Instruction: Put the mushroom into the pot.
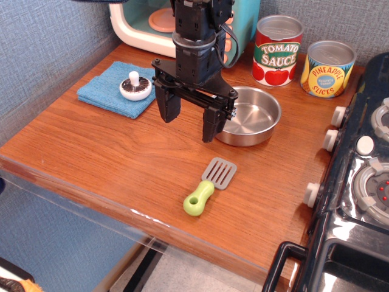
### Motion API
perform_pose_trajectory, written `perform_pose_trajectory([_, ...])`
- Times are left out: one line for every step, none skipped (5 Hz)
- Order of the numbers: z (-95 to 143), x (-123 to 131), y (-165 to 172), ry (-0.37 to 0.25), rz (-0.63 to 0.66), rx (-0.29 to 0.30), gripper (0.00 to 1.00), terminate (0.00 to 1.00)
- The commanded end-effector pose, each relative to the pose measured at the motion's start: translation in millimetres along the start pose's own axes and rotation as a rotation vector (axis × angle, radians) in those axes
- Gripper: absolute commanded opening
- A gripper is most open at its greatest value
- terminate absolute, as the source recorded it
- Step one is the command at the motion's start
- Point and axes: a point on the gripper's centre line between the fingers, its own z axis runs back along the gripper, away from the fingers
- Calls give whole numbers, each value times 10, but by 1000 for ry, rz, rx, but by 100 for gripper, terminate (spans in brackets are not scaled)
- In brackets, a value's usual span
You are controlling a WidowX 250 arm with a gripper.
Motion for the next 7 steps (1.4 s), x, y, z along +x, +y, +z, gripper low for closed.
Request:
perform_pose_trajectory([0, 0, 0, 0, 0, 0, 100, 0])
perform_pose_trajectory([-71, 242, 287, 27, 127, -5, 100, 0])
perform_pose_trajectory([-56, 443, 530, 13, 222, -11, 100, 0])
perform_pose_trajectory([23, 681, 873, -17, 311, 6, 100, 0])
perform_pose_trajectory([125, 809, 1214, -43, 381, 13, 100, 0])
perform_pose_trajectory([182, 812, 1376, -43, 403, 18, 100, 0])
perform_pose_trajectory([134, 771, 1450, -3, 399, 45, 100, 0])
